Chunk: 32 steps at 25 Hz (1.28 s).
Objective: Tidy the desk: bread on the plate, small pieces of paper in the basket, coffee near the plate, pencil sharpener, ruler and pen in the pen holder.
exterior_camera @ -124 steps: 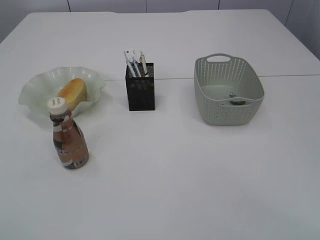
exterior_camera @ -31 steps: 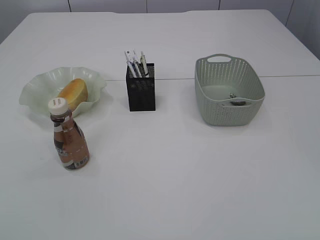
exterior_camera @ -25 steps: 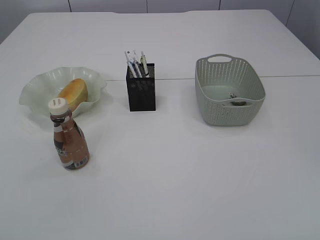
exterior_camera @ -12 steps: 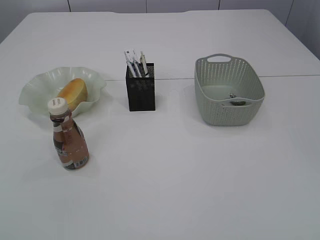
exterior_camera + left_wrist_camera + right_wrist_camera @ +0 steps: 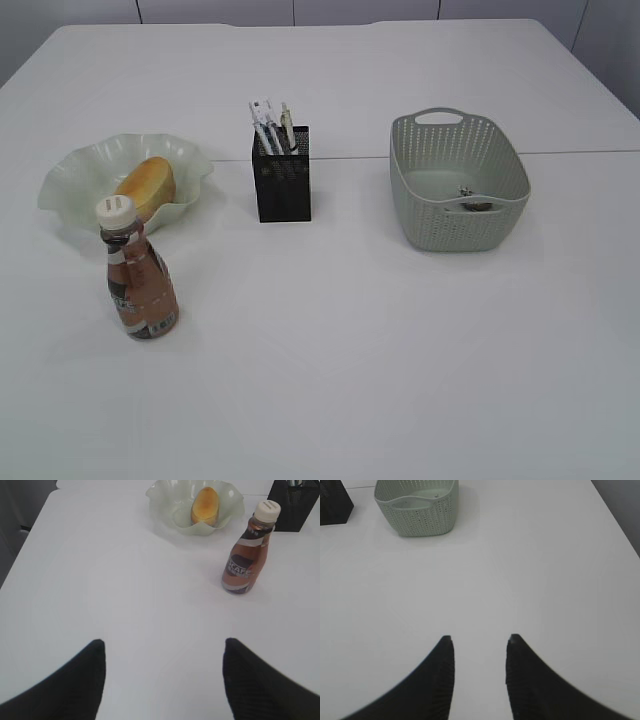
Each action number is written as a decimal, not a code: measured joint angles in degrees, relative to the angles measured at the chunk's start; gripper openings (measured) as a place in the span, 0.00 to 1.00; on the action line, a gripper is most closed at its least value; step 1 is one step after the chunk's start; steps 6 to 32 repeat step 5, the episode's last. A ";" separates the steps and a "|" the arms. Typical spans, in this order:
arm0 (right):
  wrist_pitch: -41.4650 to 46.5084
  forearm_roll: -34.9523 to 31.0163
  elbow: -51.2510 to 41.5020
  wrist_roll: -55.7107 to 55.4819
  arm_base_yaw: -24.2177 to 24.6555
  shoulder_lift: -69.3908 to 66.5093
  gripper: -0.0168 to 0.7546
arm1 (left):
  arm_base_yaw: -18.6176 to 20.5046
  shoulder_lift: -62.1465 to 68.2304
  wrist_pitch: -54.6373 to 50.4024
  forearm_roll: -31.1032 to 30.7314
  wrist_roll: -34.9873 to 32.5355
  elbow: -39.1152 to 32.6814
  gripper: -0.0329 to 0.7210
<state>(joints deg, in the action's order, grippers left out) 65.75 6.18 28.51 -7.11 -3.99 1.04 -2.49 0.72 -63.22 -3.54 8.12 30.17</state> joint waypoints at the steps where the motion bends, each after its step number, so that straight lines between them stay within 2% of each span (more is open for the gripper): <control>1: 0.00 0.00 0.00 0.00 0.00 0.00 0.36 | 0.00 0.00 0.00 0.00 0.00 0.00 0.76; 32: 0.00 0.00 0.00 0.00 0.00 0.00 0.36 | 0.00 0.00 0.00 0.00 0.00 0.00 0.76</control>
